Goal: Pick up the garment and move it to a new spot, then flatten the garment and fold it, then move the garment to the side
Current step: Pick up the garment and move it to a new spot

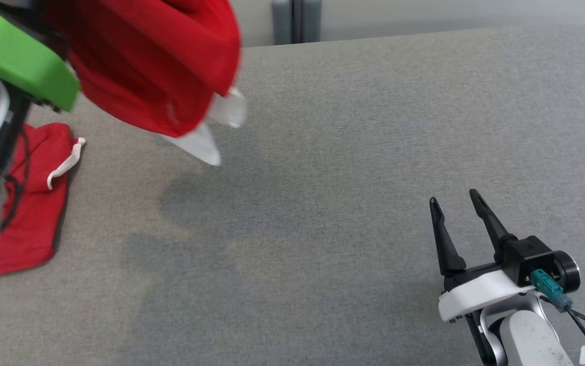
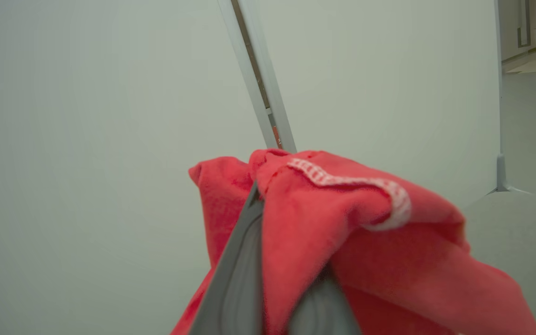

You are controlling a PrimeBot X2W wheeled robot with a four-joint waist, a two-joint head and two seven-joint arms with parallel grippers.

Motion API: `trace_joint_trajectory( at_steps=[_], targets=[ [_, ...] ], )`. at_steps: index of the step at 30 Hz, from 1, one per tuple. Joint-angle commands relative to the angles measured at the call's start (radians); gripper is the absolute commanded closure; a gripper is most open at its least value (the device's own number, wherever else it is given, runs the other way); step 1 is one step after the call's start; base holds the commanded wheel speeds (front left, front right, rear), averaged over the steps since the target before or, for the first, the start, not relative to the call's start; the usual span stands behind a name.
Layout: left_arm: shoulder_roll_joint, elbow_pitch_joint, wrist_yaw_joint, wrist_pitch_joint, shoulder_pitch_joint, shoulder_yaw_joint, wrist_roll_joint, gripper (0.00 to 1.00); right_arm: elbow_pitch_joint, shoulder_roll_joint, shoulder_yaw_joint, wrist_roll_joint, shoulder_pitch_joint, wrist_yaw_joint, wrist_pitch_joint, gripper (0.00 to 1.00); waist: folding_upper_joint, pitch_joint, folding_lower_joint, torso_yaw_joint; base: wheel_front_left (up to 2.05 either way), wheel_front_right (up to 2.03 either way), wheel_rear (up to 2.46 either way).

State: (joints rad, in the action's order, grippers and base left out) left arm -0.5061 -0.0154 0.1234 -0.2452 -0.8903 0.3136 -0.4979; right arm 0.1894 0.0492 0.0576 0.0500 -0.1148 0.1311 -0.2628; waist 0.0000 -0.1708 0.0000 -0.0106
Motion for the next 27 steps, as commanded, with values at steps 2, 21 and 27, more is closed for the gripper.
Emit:
trace_joint_trajectory(
  at_steps=[2, 21, 27],
  targets=[
    [0.026, -0.102, -0.013, -0.041, 0.073, 0.015, -0.048, 1.0, -0.004, 0.002, -0.001, 0.005, 0.013, -0.001, -0.003, 0.0, 0.0, 0.023, 0.0, 0.065, 0.0, 0.0, 0.0],
    [0.243, -0.192, 0.007, 0.143, 0.416, 0.156, -0.458, 1.0, -0.018, 0.002, 0.0, 0.029, 0.028, -0.001, -0.003, 0.0, 0.0, -0.013, 0.0, 0.321, 0.0, 0.0, 0.0],
    [0.146, 0.09, 0.008, 0.273, 0.376, 0.245, -0.567, 1.0, -0.02, 0.001, 0.005, 0.029, 0.016, -0.001, -0.003, 0.0, 0.0, -0.034, 0.0, 0.351, 0.0, 0.0, 0.0]
  ],
)
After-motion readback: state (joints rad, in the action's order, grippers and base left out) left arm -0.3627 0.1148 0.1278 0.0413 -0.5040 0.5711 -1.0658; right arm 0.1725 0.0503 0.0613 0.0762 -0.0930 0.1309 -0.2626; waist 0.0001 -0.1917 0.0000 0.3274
